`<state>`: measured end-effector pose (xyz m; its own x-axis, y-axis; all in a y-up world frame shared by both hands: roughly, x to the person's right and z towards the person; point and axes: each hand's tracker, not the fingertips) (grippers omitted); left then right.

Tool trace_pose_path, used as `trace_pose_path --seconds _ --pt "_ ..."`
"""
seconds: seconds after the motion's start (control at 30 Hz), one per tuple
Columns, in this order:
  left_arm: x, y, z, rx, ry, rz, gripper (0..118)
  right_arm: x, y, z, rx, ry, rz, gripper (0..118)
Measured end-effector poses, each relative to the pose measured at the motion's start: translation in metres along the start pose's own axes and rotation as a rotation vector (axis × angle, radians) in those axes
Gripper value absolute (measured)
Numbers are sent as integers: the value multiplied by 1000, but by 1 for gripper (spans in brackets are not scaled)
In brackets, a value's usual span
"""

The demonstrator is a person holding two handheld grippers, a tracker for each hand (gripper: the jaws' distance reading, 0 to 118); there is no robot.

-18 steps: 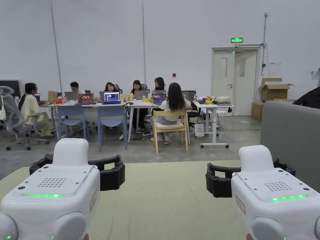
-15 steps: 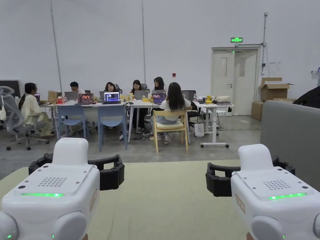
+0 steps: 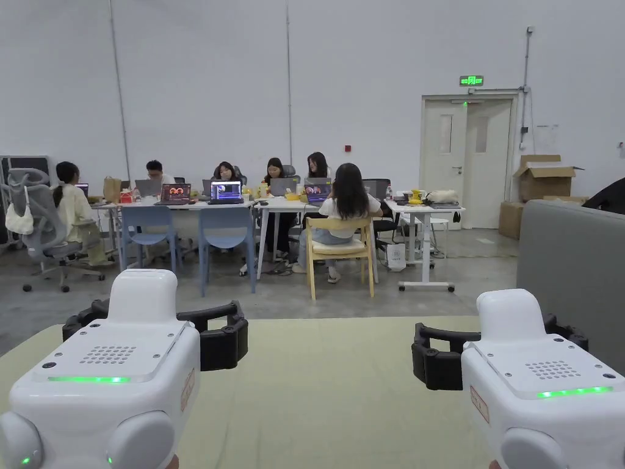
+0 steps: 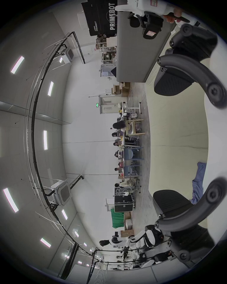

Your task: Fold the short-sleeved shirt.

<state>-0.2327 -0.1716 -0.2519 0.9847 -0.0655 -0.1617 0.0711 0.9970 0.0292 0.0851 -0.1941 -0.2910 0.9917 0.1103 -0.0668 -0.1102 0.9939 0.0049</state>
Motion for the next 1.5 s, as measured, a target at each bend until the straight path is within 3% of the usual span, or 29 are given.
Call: trace_pose_path --seconds 0.37,0.6,0.8,0.9,0.93,0.97,1.0,1.03,1.1,1.17,1.27,1.4,1.5 --pt "0 -2 -3 1 -36 47 118 0 3 -1 12 -32 20 118" --pt "2 1 -2 5 -36 31 118 5 4 -3 21 -14 -30 118" --pt "0 5 -4 24 -53 45 118 5 4 -6 34 -13 -23 118" --pt "0 5 -8 12 -58 35 118 9 1 -9 28 20 -68 118" --pt "-1 5 -8 0 -79 37 110 9 0 -6 29 11 -80 109" --pt "-1 3 -8 7 -84 36 53 10 -3 -5 29 26 -79 54" --pt "1 1 -6 17 -86 17 10 9 -7 -4 30 27 -69 31" --pt "5 0 -8 26 -52 -18 0 7 -10 -4 39 16 -49 9" --pt "8 -7 -16 6 9 -27 0 3 -15 -8 5 -72 -19 3" --pt "5 -9 -21 -50 -68 3 0 10 -19 -9 -32 43 -63 3" --pt "11 -14 -21 -25 -15 -33 0 16 -26 -9 -27 49 -86 3" --pt "0 -16 -21 -43 -19 21 0 11 -23 -11 -28 67 -76 3" --pt "-20 -21 -16 -59 48 3 0 -8 -20 -19 -34 119 -79 3"
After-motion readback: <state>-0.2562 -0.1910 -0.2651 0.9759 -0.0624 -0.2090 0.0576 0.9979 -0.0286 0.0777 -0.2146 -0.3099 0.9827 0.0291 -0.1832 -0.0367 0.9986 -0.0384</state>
